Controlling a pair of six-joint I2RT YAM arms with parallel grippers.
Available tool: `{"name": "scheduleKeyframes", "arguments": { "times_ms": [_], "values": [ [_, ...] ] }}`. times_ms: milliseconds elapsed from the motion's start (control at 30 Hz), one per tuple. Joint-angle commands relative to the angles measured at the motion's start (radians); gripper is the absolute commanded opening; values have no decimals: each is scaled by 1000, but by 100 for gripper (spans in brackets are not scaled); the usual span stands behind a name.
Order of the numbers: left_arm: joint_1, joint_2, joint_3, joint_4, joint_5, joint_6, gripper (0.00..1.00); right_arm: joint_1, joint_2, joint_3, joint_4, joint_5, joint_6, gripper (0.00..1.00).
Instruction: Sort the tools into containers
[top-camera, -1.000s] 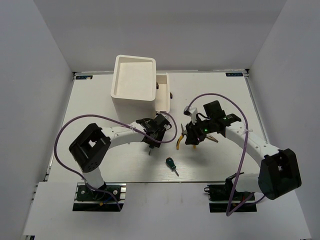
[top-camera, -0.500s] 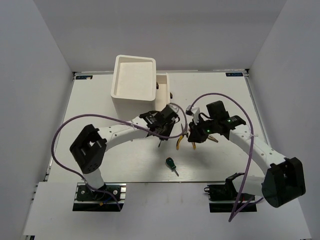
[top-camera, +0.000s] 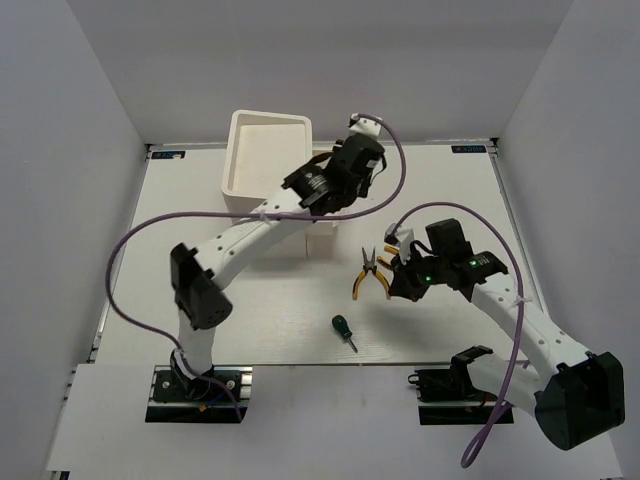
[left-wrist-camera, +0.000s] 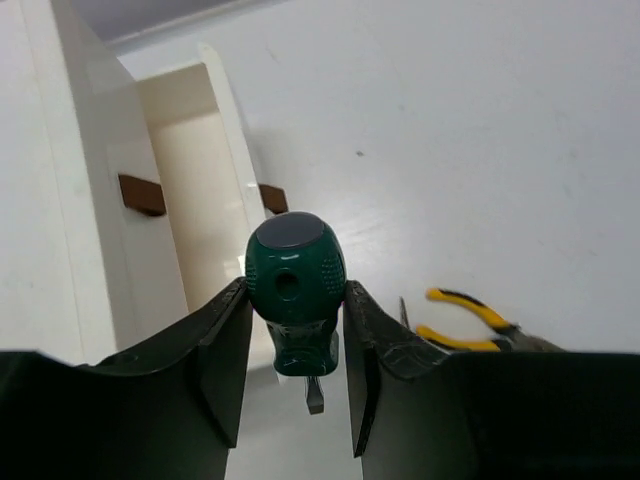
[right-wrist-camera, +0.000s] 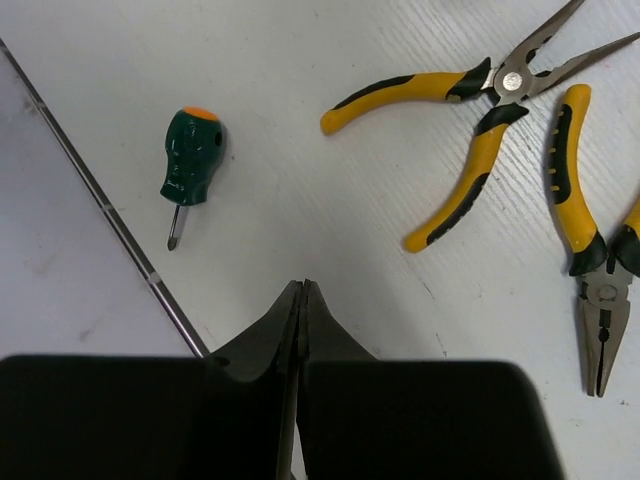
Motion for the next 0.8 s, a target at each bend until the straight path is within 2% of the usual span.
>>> {"name": "scheduleKeyframes", "arguments": {
  "times_ms": [0, 33, 200, 700, 767],
  "values": [
    [8, 145, 170, -145, -182, 53, 10, -10, -33, 2, 1, 12, 10, 0],
    [8, 197, 197, -156, -182, 53, 10, -11, -32, -1, 2, 15, 12, 0],
    [31, 255, 228, -169, -233, 64, 9, -25, -49, -6, 10, 12, 25, 0],
    [76, 236, 171, -130, -224, 95, 9, -37, -58, -27, 10, -1, 27, 0],
    [85, 236, 160, -120, -242, 95, 13, -37, -58, -29, 12, -4, 24, 0]
  ]
}}
